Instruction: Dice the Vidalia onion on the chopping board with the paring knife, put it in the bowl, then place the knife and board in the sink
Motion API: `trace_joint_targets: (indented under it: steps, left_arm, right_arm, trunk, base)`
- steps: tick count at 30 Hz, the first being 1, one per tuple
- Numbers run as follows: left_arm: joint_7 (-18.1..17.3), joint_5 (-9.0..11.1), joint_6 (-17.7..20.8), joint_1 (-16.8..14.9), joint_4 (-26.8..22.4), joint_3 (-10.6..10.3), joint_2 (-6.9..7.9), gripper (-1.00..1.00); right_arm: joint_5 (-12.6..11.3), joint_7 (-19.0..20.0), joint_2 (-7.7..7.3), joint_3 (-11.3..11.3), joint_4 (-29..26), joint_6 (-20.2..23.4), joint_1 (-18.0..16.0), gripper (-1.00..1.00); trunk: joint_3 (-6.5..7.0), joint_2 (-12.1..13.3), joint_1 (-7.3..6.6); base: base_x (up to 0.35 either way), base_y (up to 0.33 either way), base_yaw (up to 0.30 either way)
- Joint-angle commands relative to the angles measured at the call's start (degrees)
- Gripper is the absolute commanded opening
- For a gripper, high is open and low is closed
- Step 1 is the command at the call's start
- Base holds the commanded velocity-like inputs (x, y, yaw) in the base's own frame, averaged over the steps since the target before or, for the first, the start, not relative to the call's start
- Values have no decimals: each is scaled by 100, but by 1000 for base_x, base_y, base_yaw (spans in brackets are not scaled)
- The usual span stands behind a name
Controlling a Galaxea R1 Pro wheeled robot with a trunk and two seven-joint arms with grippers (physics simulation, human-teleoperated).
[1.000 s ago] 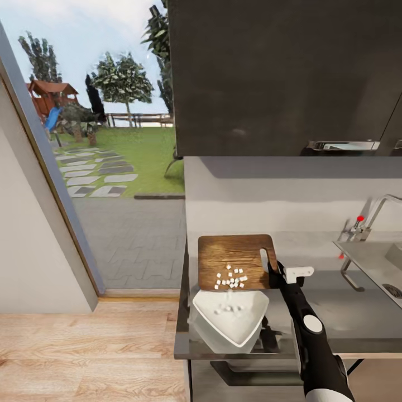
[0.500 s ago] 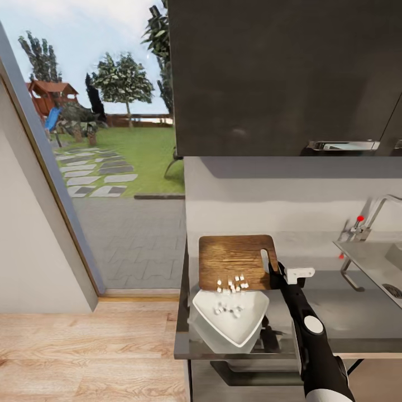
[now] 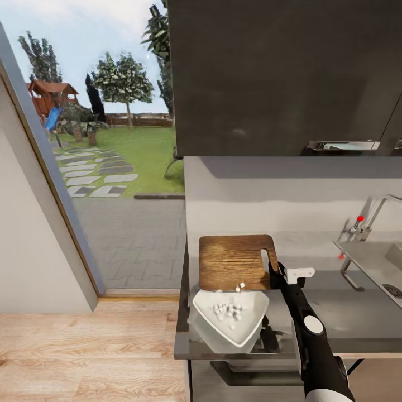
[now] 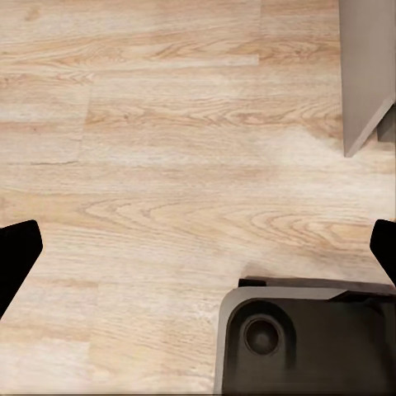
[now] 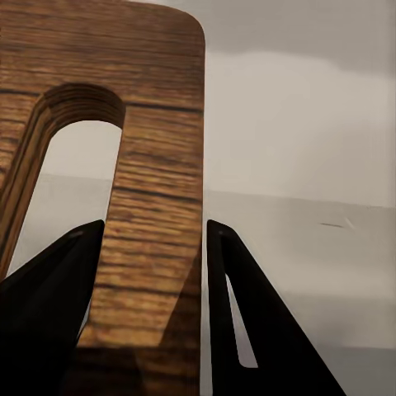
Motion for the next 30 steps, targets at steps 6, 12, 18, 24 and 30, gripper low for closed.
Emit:
trace_joint_targets:
  steps: [6, 12, 18, 24, 30]
  left_arm:
    - [50, 23, -6, -1, 6, -46, 6, 100]
    - [52, 20, -6, -1, 7, -46, 5, 100]
    - [51, 20, -6, -1, 7, -46, 5, 100]
    - [52, 20, -6, -1, 15, -46, 5, 100]
    - [53, 21, -6, -1, 23, -46, 5, 100]
  right_arm:
    - [46, 40, 9, -27, -3, -285, -8, -100]
    - [46, 32, 9, -23, -3, -361, -8, -100]
    - [46, 26, 9, -27, -5, -345, -8, -100]
    - [33, 27, 9, -11, -226, 280, -8, -100]
    - [21, 57, 9, 53, -1178, 2393, -8, -100]
  trunk:
    - [-11, -12, 4]
    - [-11, -12, 4]
    - [-11, -12, 4]
    - [-11, -12, 4]
    - [-11, -12, 4]
  base:
    - [0, 0, 0]
    - [0, 0, 0]
    - [0, 0, 0]
    - [0, -172, 0]
    - [0, -302, 0]
